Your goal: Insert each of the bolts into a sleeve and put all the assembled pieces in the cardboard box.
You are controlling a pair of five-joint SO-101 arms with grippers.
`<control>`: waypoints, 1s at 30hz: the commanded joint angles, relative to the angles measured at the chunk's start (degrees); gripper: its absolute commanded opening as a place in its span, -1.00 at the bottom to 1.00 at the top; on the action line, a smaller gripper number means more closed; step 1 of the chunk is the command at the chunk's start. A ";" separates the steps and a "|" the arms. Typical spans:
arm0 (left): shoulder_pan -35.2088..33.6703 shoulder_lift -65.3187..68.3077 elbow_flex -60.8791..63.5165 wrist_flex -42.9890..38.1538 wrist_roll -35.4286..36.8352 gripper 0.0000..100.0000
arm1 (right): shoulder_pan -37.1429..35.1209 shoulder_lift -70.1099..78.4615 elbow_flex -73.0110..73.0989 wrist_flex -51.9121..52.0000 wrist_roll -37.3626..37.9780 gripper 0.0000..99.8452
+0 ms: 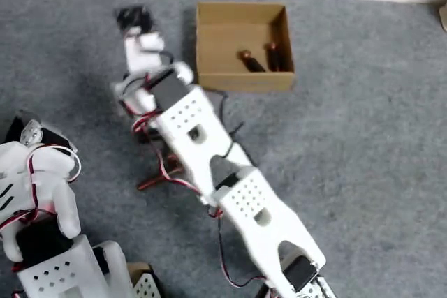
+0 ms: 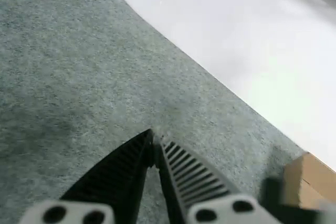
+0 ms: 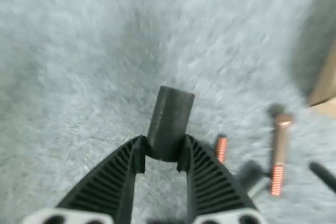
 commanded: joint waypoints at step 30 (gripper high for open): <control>10.42 -0.66 1.63 0.44 -2.73 -0.96 | 21.32 -93.23 126.81 -5.05 31.74 -0.99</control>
